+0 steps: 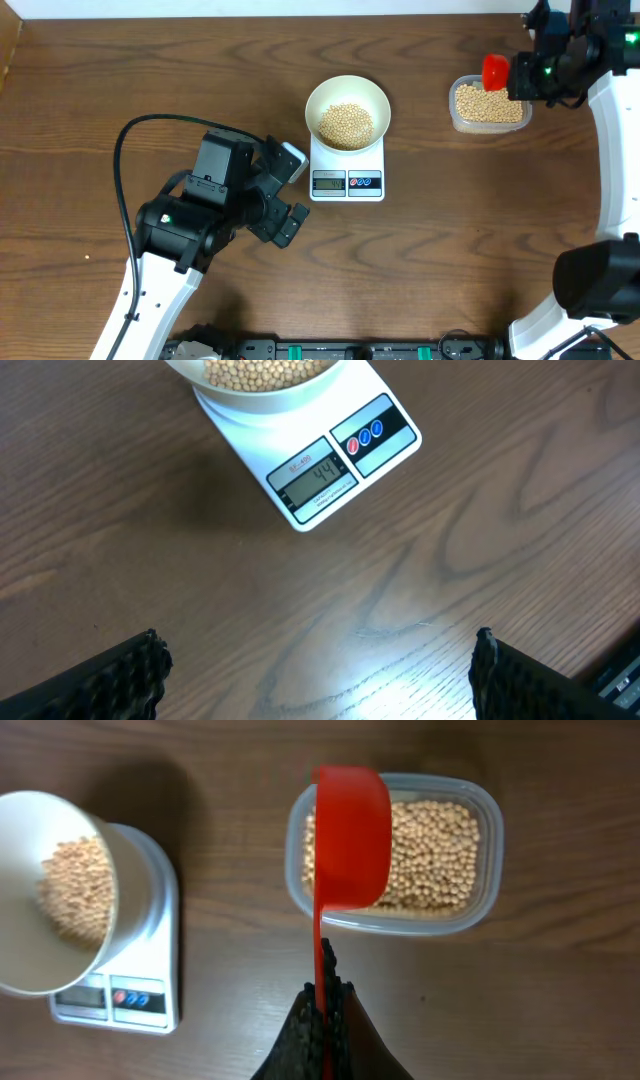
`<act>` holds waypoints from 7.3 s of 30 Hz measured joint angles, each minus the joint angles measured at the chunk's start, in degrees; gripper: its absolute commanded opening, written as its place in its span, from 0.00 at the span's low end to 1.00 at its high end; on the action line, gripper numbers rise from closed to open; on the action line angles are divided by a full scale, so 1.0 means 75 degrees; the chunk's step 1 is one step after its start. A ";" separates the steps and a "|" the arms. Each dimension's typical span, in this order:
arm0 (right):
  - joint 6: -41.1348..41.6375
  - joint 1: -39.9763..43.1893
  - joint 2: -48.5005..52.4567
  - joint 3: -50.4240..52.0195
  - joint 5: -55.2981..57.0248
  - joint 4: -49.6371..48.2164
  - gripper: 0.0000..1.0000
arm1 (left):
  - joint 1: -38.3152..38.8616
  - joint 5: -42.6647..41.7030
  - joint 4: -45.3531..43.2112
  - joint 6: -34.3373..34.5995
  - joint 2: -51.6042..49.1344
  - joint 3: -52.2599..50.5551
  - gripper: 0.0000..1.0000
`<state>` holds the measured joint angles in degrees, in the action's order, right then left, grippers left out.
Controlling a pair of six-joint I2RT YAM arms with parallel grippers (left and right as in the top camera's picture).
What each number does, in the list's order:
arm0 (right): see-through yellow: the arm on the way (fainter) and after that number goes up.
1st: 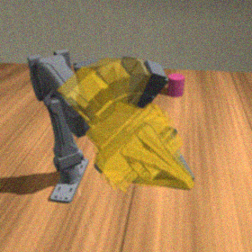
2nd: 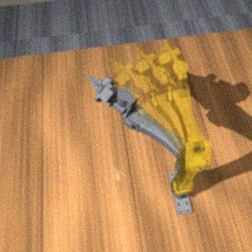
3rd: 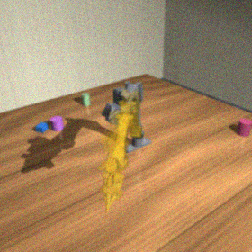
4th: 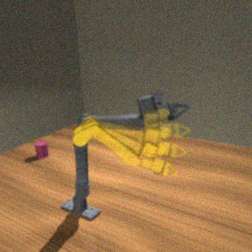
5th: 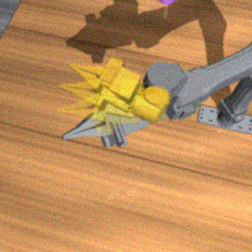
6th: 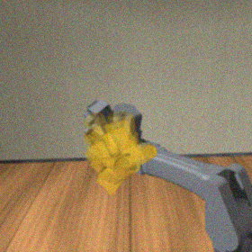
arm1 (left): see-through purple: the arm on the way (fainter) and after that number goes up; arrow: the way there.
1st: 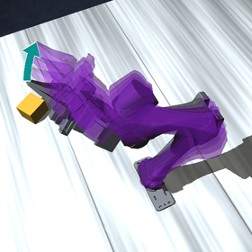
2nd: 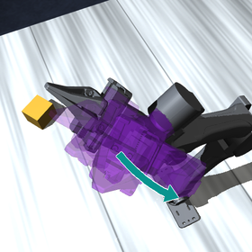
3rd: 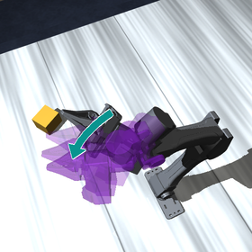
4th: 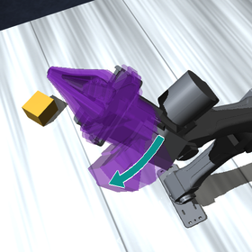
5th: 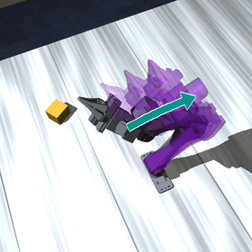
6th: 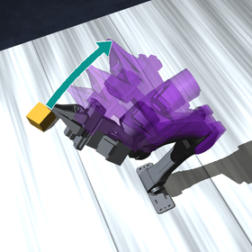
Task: Scoop item into bowl and weigh 50g on scale
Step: 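Move the empty scoop with right gripper back over the soybean tub, then dip the red scoop into the tub soybeans and lift a small amount, then carry the scoop with right gripper over the white bowl, then tip the scoop over the bowl, pouring soybeans gradually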
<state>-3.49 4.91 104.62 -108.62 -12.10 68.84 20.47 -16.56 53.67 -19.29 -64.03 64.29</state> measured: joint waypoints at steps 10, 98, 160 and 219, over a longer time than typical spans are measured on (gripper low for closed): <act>0.0023 0.0271 0.0003 0.1343 0.0233 -0.1195 0.01 | 0.0000 0.0000 0.0003 0.0000 0.0000 0.0000 0.98; 0.1049 0.0956 -0.1565 0.3206 -0.5001 -0.3416 0.01 | 0.0000 0.0003 0.0000 0.0000 0.0000 0.0000 0.98; 0.0717 -0.2690 -0.0659 0.3206 -0.2731 -0.4462 0.01 | 0.0000 0.0003 0.0000 0.0000 0.0000 -0.0003 0.98; -0.0321 -0.3494 -0.0603 0.3209 -0.0755 -0.4299 0.01 | 0.0000 0.0003 0.0003 0.0000 0.0000 -0.0003 0.98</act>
<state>-5.89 -21.30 100.09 -84.55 -17.76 36.60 20.47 -16.53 53.69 -19.29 -64.03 64.27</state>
